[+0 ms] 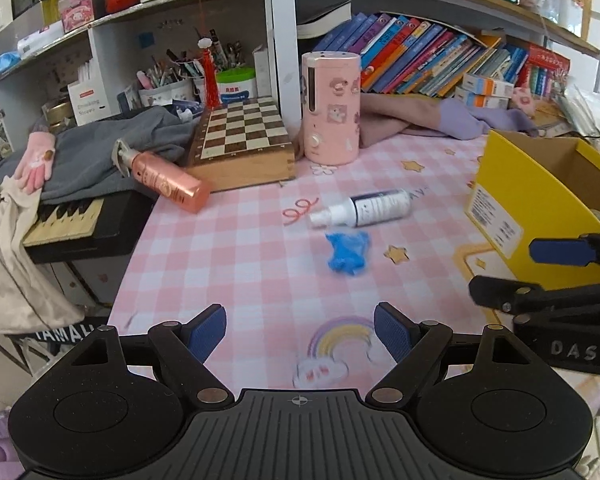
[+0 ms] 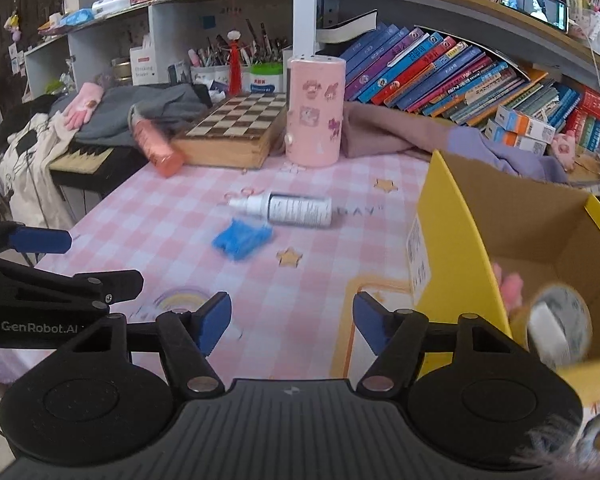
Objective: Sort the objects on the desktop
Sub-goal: 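Move both tools toward the white spray bottle and blue bag, then grasp the white spray bottle with the right tool while the left tool grasps the blue bag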
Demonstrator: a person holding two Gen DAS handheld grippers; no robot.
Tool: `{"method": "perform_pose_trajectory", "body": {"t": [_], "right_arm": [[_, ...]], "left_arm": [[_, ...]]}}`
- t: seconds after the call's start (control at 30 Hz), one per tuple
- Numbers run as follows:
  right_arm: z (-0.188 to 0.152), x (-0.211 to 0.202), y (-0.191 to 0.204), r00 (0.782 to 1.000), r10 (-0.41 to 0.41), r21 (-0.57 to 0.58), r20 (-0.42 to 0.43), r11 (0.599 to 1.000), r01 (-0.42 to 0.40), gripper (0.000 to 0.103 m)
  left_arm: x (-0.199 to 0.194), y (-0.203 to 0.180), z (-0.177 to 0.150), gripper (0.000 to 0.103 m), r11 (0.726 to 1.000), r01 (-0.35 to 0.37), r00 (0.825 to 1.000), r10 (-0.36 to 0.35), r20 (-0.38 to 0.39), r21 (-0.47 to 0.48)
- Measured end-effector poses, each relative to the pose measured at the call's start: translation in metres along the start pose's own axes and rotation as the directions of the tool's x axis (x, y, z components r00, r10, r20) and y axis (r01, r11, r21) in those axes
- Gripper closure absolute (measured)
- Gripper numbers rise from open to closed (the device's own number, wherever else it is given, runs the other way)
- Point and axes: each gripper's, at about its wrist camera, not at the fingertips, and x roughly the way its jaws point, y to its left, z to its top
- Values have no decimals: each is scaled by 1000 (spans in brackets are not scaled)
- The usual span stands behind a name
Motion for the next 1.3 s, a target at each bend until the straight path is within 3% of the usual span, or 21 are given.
{"method": "perform_pose_trajectory", "body": {"t": [0.4,0.67,0.8,1.03,1.17,1.3], "right_arm": [[50,52,-40,998,53,-47,-19,997,-54,37],[93,95,-36,980,148,-278,-135,943,-180,43],[110,121,-25,966,167,-413,-197,879,-236,48],[128,166,-2,925,177,-605,-336,712,-356,48],[129,188,2,880,176,-609,-442,660,-439,48],[126,207,4,846,146,-610,-513,631,-479,50]], "left_arm": [[65,-12,28,20,997,79,996,-79,-32,-2],[105,-18,36,30,997,80,994,-81,-79,-18],[117,-17,39,35,995,86,992,-90,-91,-46],[128,-19,40,53,994,99,987,-105,-120,-54],[123,-26,37,70,996,94,988,-93,-126,5],[118,-24,32,73,996,85,988,-81,-131,27]]}}
